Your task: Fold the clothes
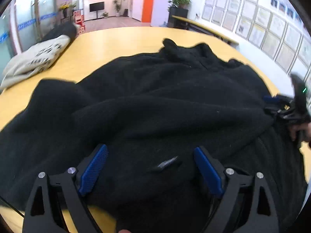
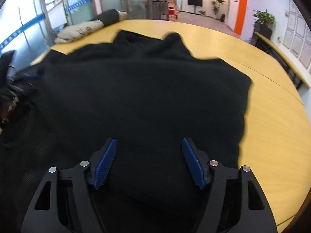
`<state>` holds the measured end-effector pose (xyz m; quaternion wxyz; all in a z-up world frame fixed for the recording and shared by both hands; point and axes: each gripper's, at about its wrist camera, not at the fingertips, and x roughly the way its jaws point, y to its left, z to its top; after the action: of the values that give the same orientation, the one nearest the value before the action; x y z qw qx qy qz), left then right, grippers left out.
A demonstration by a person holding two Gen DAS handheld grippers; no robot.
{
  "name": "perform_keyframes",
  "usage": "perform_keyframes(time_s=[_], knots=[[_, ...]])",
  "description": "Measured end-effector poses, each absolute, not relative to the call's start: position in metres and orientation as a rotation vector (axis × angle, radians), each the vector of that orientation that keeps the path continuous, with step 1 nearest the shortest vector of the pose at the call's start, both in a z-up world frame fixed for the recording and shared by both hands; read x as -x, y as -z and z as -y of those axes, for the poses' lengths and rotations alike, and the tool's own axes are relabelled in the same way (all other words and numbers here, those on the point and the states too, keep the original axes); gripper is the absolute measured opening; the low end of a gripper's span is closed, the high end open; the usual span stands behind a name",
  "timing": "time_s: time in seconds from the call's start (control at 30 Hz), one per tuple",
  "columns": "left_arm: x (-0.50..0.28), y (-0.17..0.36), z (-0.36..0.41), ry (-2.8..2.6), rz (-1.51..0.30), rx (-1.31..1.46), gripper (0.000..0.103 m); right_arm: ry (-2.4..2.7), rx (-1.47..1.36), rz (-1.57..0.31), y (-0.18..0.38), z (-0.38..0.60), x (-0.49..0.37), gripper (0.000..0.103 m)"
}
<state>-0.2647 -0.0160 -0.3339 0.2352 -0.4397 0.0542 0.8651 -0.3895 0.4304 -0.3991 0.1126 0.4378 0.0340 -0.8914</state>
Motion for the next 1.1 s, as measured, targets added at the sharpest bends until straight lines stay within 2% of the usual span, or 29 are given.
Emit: perform_keyframes(time_s=[0.03, 0.13, 0.2, 0.33, 0.43, 0.53, 0.57, 0.67, 0.7, 0.83, 0.93, 1.03, 1.1], knots=[[0.264, 0.334, 0.023, -2.378, -0.132, 1.244, 0.099, 2.623, -1.278, -0.085, 0.401, -0.439, 0.389, 0.07], [0.263, 0.329, 0.036, -2.368, -0.029, 1.268, 0.099, 2.637, -1.303, -0.126, 0.397, -0.442, 0.39, 0.07], [0.261, 0.323, 0.033, -2.381, -0.016, 1.215, 0.099, 2.657, -1.31, -0.162, 0.39, -0.441, 0.38, 0.072], [0.264, 0.34, 0.025, -2.391, -0.086, 1.292, 0.097, 2.684, -1.323, -0.179, 0.394, -0.438, 0.383, 0.077], [0.247, 0.314, 0.055, -2.467, -0.012, 1.214, 0.096, 2.685, -1.329, -0.191, 0.397, -0.435, 0.387, 0.078], [0.239, 0.289, 0.131, -2.622, 0.226, 1.207, 0.097, 2.697, -1.315, -0.179, 0.394, -0.435, 0.382, 0.08], [0.239, 0.285, 0.176, -2.671, 0.402, 1.216, 0.098, 2.702, -1.313, -0.18, 0.394, -0.435, 0.381, 0.08], [0.235, 0.288, 0.275, -2.819, 0.739, 1.243, 0.1, 2.718, -1.316, -0.195, 0.393, -0.431, 0.379, 0.082], [0.237, 0.293, 0.298, -2.868, 0.803, 1.283, 0.1, 2.727, -1.317, -0.206, 0.393, -0.43, 0.378, 0.082], [0.248, 0.324, 0.366, -2.995, 0.978, 1.442, 0.1, 2.762, -1.323, -0.253, 0.392, -0.424, 0.374, 0.087], [0.258, 0.346, 0.388, -3.017, 1.018, 1.497, 0.097, 2.792, -1.336, -0.279, 0.392, -0.423, 0.371, 0.092], [0.261, 0.35, 0.398, -3.034, 1.019, 1.416, 0.094, 2.821, -1.353, -0.292, 0.392, -0.422, 0.37, 0.098], [0.258, 0.354, 0.406, -3.007, 1.062, 1.381, 0.081, 2.84, -1.372, -0.286, 0.393, -0.423, 0.372, 0.102]])
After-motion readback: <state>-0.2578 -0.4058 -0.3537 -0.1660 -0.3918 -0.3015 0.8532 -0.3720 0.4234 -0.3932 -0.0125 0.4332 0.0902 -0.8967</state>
